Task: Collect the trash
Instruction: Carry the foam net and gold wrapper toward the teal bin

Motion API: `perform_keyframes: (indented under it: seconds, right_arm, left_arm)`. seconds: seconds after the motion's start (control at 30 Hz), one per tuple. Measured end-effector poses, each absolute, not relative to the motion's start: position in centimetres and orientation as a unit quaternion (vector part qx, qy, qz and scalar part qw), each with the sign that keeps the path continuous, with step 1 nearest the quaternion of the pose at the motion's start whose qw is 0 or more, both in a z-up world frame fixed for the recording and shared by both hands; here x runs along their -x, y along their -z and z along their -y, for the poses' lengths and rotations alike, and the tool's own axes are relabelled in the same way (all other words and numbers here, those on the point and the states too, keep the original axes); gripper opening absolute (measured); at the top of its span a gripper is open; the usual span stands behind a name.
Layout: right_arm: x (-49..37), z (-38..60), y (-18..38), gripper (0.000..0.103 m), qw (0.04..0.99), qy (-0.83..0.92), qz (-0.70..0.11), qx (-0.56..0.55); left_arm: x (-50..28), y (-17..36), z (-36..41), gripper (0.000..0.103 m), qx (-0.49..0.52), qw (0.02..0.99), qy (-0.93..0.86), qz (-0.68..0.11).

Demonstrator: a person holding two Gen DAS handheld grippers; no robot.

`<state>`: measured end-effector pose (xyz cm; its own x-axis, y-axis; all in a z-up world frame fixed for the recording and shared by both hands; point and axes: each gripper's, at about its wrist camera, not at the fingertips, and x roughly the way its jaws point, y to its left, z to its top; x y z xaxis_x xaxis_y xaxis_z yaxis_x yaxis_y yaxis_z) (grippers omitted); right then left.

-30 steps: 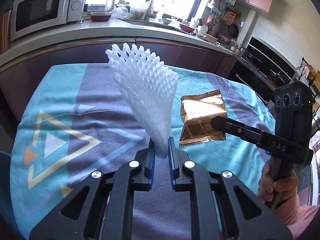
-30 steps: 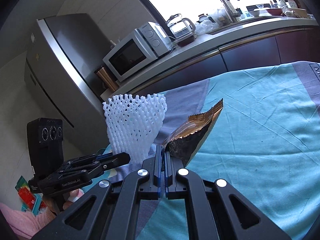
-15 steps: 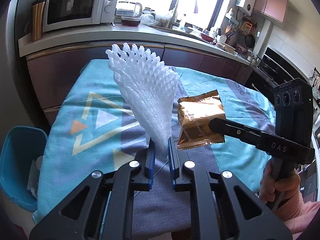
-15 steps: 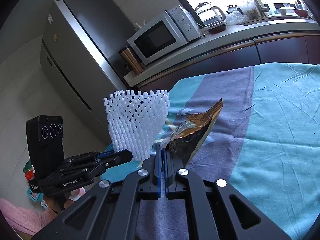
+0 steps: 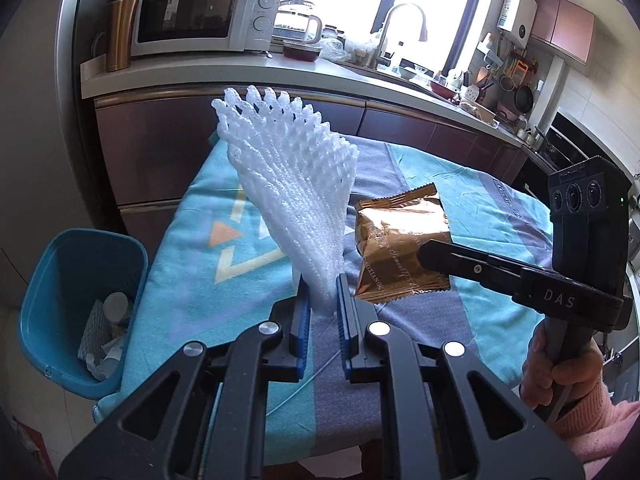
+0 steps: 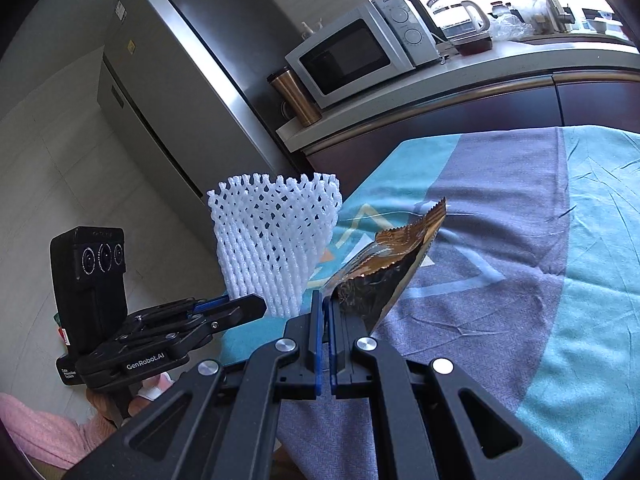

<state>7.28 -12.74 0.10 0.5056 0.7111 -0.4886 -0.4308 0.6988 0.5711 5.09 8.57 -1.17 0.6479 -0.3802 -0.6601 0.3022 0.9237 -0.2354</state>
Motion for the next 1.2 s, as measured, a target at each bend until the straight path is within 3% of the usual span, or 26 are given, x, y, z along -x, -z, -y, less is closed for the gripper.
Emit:
perform_keyframes:
  seconds: [1.2]
  right_arm:
    - [-8.9,6.2,-0.6,0.002,0.819,-0.399,-0.379,-0.161]
  left_arm:
    - [-3.4,1.8,-16.1,0.013,0.079,0.916,0.12,-0.373]
